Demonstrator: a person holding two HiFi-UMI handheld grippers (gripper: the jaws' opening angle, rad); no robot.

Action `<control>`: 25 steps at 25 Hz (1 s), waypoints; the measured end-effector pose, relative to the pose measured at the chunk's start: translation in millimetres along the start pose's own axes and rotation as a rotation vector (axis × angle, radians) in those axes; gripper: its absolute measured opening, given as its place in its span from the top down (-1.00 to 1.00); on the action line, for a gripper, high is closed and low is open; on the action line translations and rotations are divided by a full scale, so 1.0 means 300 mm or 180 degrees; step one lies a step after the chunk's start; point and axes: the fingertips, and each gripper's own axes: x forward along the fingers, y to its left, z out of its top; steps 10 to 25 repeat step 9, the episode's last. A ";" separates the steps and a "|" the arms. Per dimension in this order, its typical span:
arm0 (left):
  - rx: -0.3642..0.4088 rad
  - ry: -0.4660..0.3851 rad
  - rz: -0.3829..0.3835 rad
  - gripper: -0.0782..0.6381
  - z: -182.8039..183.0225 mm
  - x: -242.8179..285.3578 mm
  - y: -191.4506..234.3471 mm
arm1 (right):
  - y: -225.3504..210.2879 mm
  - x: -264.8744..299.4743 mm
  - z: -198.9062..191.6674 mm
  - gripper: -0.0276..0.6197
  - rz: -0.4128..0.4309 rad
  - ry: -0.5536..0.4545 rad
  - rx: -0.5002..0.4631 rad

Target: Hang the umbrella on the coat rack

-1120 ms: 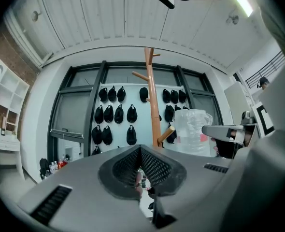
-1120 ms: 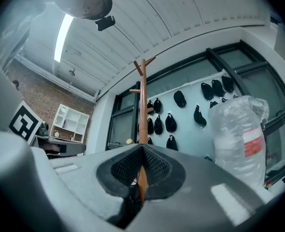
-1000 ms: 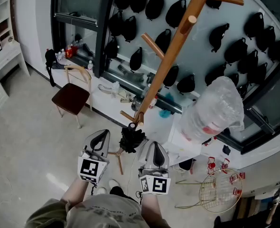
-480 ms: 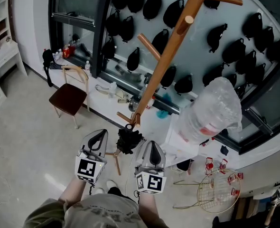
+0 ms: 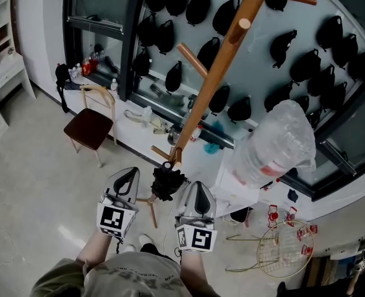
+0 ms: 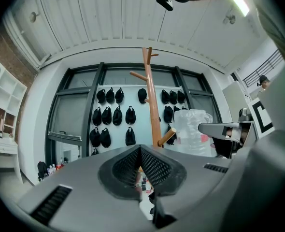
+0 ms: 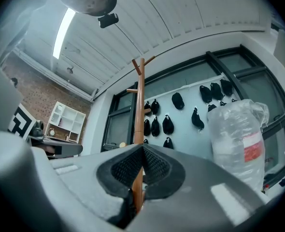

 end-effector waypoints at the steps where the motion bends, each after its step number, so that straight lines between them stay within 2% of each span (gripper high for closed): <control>1: 0.0003 0.0027 -0.0012 0.76 -0.007 0.000 -0.004 | -0.002 -0.001 0.004 0.92 0.0000 -0.0005 -0.0002; 25: -0.0008 0.0064 -0.0027 0.76 -0.018 0.005 -0.009 | -0.018 0.002 0.017 0.92 -0.0023 -0.0032 0.0047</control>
